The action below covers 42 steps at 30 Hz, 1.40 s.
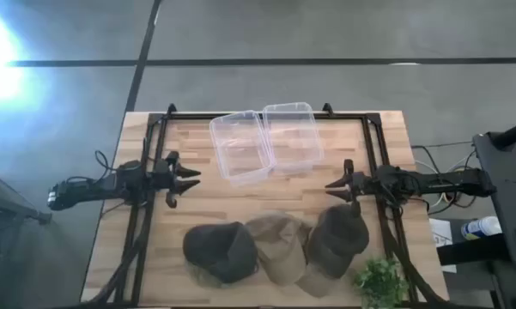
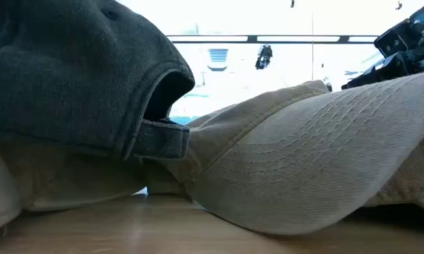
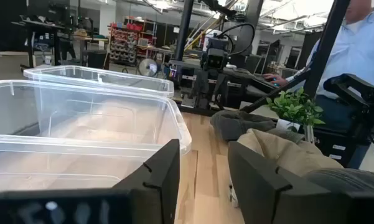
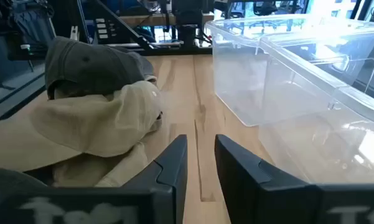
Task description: Pick & Place hat
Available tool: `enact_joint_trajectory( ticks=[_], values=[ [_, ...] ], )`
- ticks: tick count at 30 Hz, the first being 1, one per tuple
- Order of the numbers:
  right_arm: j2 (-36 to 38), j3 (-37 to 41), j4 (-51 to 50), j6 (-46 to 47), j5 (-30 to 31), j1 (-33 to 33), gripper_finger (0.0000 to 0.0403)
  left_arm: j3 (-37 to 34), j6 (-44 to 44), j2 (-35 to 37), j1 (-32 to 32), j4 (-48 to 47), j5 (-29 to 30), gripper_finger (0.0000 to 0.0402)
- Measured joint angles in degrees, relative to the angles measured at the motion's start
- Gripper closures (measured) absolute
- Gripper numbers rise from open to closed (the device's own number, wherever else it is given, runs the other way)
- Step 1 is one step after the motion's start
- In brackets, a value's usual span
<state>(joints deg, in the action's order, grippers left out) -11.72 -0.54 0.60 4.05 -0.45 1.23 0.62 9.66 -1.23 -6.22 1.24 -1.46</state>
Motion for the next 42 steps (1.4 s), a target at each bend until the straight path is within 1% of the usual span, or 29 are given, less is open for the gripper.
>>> enact_joint_trajectory(
  ticks=[6,18,28,29,30,34,36,37,39,40,41,42],
  values=[
    [0.02,0.00,0.00,0.00,0.00,-0.01,0.0319,0.00,-0.01,0.01,0.00,0.01,0.00,0.0271],
    [0.00,0.00,0.01,0.00,0.08,0.00,0.0335,0.00,-0.01,0.00,0.00,0.01,0.01,0.0271],
    [0.01,0.00,0.02,-0.01,0.17,-0.01,0.0323,0.00,0.01,0.02,-0.02,0.00,-0.01,0.0271],
    [0.00,0.00,0.15,-1.45,0.37,-0.01,0.0322,0.00,-0.01,0.02,-0.01,0.01,0.00,0.0271],
    [-0.04,0.00,0.94,-7.46,1.91,-0.02,0.0321,0.00,-0.01,0.02,-0.02,0.01,-0.01,0.0271],
    [-0.30,-0.09,5.72,-50.05,14.83,-0.29,0.0316,0.00,0.01,0.00,-0.02,0.00,-0.01,0.0271],
    [-0.29,-0.09,7.45,-66.66,19.07,-0.26,0.0314,0.00,0.00,0.00,-0.02,0.01,-0.01,0.0271],
    [-0.29,-0.09,7.88,-72.85,20.74,-0.28,0.0314,0.00,-0.01,0.00,-0.02,-0.01,0.01,0.0271],
    [-0.39,-0.09,8.22,-81.95,24.09,-0.26,0.0314,0.00,-0.01,0.00,-0.02,0.01,-0.01,0.0271],
    [-0.40,-0.08,8.30,-83.40,24.59,-0.30,0.0314,0.00,-0.01,0.01,-0.02,0.01,-0.01,0.0271],
    [-0.43,-0.04,8.88,-83.30,23.32,-0.33,0.0314,0.00,0.00,0.00,-0.02,0.01,0.01,0.0271],
    [-0.46,-0.04,9.32,-81.82,20.04,-0.31,0.0314,0.00,0.00,0.02,-0.02,-0.01,-0.01,0.0271]
  ],
)
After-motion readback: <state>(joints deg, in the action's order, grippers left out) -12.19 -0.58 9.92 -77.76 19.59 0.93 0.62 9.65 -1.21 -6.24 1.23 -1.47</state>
